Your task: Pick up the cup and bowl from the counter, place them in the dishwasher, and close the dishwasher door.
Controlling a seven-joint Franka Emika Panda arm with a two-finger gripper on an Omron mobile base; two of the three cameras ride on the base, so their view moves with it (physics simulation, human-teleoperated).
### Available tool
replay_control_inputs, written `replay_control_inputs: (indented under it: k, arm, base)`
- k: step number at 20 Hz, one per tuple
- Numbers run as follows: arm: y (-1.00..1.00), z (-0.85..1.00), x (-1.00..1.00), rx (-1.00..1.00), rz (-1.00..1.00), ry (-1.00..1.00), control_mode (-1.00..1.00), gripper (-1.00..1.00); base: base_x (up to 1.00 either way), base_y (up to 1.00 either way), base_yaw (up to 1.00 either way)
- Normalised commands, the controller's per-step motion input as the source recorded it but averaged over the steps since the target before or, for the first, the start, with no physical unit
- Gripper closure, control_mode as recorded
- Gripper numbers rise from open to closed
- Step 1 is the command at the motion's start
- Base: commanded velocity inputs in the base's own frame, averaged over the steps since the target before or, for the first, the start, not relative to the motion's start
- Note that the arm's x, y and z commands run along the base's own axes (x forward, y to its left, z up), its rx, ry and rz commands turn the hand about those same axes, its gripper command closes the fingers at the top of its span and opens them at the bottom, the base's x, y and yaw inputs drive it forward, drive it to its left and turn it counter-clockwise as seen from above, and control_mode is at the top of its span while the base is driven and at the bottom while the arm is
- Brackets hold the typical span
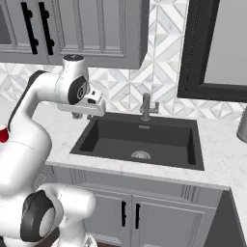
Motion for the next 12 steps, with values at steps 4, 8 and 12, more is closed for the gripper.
replay_control_inputs:
  k: [4,8,12]
  arm:
    - [0.02,0.00,-0.51,-0.01,0.03,-0.03,-1.00,-1.00]
    - [0.04,0.00,-0.92,-0.03,0.06,-0.19,-1.00,-1.00]
    - [0.00,0.00,-0.88,-0.03,0.01,-0.22,-1.00,-1.00]
  base:
    - [0.00,0.00,0.00]
    - [0.00,0.00,0.00]
    - [0.00,0.00,0.00]
